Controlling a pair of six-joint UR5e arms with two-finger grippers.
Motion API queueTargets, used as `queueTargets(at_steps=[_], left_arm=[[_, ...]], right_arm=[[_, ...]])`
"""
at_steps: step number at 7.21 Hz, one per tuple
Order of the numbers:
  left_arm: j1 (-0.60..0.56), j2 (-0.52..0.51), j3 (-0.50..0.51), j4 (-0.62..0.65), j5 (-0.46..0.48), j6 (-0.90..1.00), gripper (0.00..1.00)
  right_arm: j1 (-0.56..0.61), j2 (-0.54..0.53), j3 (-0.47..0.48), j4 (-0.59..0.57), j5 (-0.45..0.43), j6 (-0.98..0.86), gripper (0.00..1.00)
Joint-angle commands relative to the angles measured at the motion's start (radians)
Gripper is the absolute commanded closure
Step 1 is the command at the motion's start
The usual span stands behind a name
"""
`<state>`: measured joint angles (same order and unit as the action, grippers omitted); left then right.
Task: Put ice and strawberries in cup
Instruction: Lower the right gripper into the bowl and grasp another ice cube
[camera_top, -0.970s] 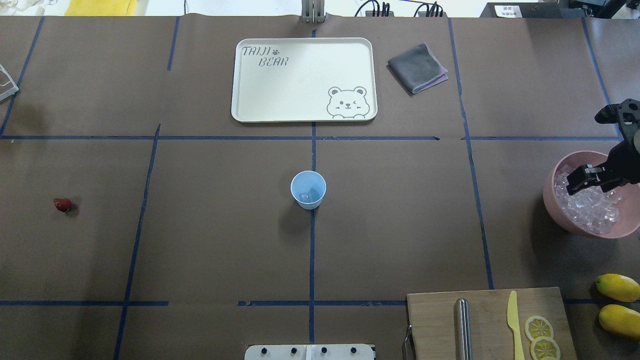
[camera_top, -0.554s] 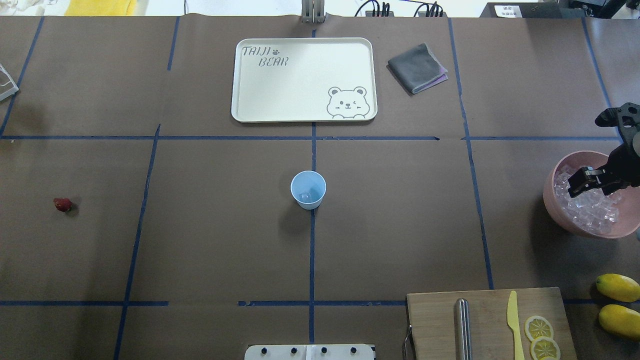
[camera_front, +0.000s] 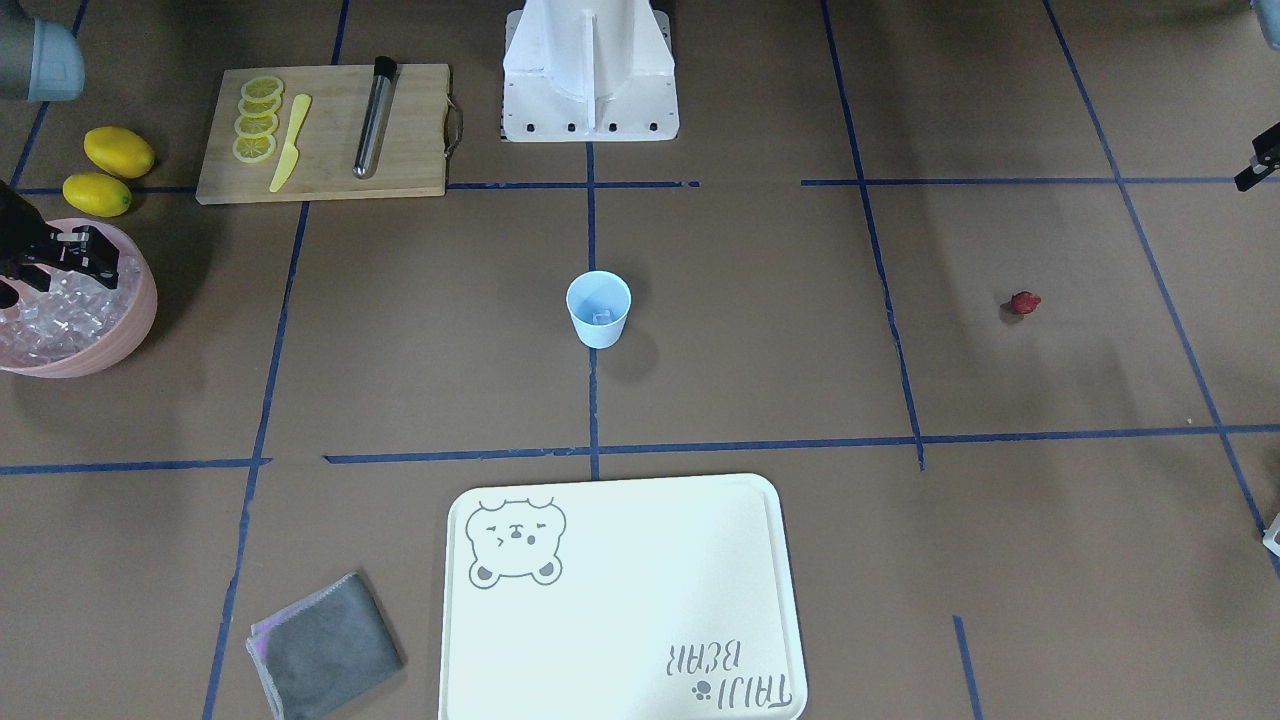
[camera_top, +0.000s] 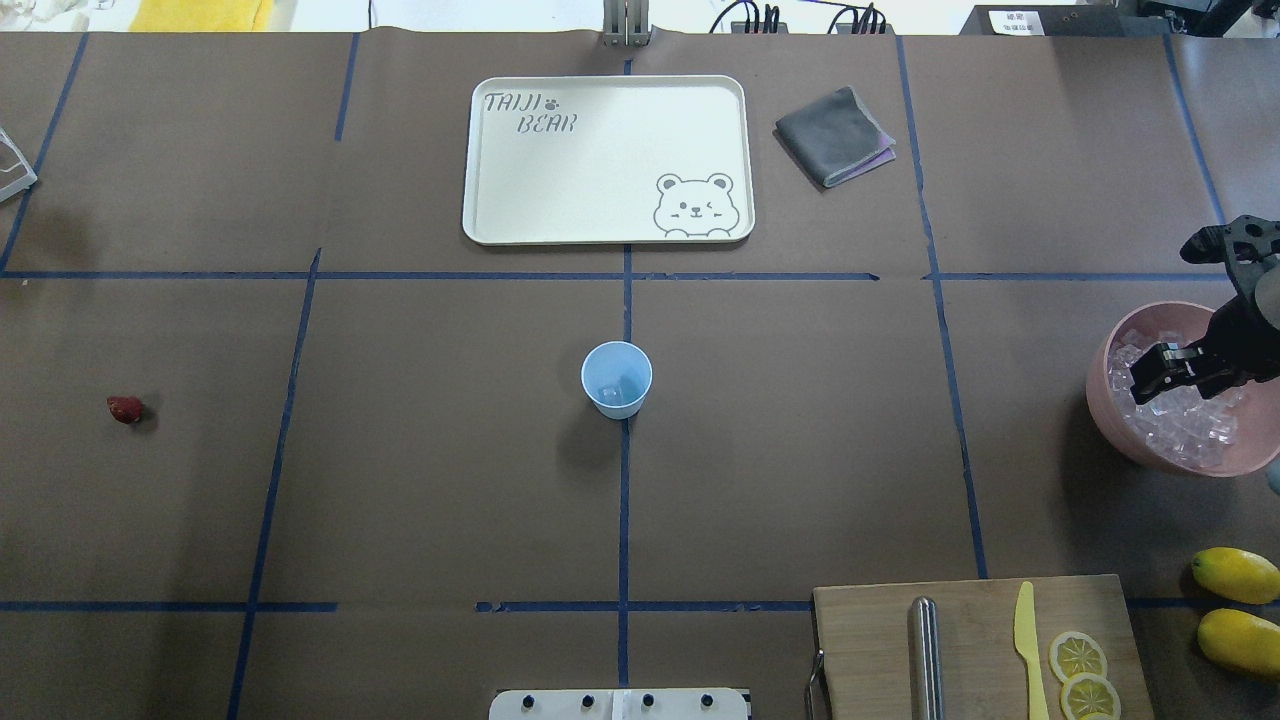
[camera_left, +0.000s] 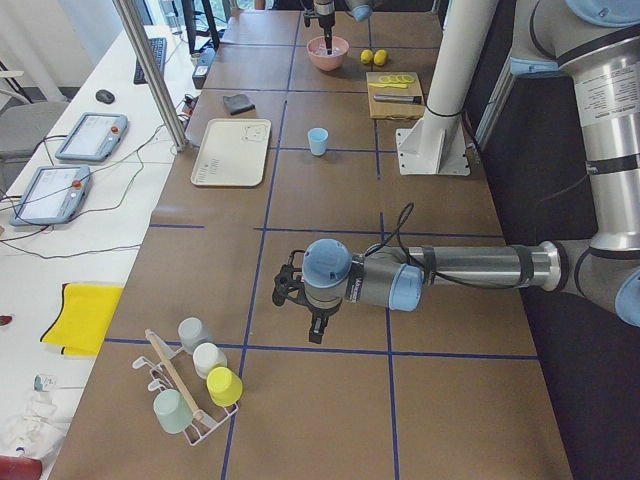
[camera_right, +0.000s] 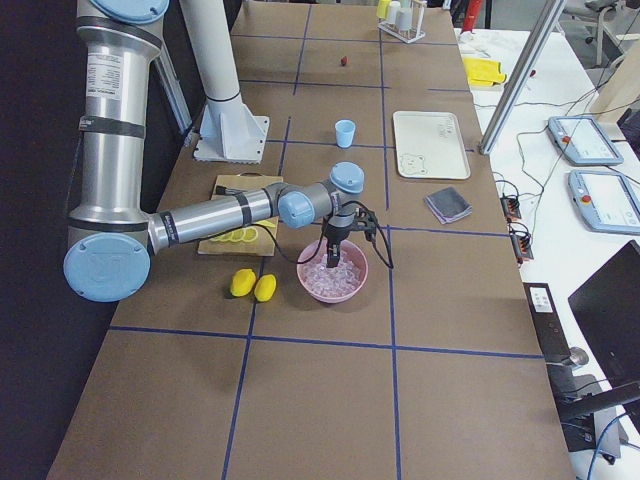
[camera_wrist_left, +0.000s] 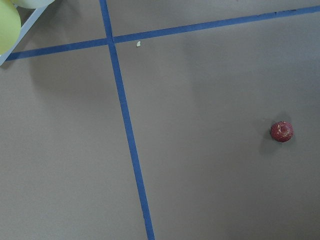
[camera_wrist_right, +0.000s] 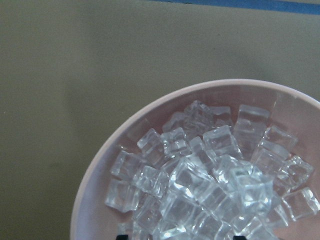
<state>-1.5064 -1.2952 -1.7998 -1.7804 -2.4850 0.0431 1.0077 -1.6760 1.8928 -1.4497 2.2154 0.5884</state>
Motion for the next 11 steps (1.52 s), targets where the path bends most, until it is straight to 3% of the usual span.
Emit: queueTargets(at_steps=[1,5,7,11], left_arm=[[0.000,0.001,-0.001,-0.001,0.000,0.001,0.00],[0.000,-0.001,-0.001,-0.001,0.000,0.001,0.00],[0.000,-0.001,-0.003,-0.001,0.000,0.001,0.00],[0.000,0.001,-0.003,-0.001,0.000,0.001,0.00]], right_arm=[[-0.004,-0.002,-0.004,0.000,0.000,-0.001,0.37],[-0.015,-0.004,-0.011,0.000,0.000,-0.001,0.40],[-0.015,-0.005,-0.009,0.000,0.000,-0.001,0.55],[-0.015,-0.008,-0.008,0.002,0.000,-0.001,0.97]])
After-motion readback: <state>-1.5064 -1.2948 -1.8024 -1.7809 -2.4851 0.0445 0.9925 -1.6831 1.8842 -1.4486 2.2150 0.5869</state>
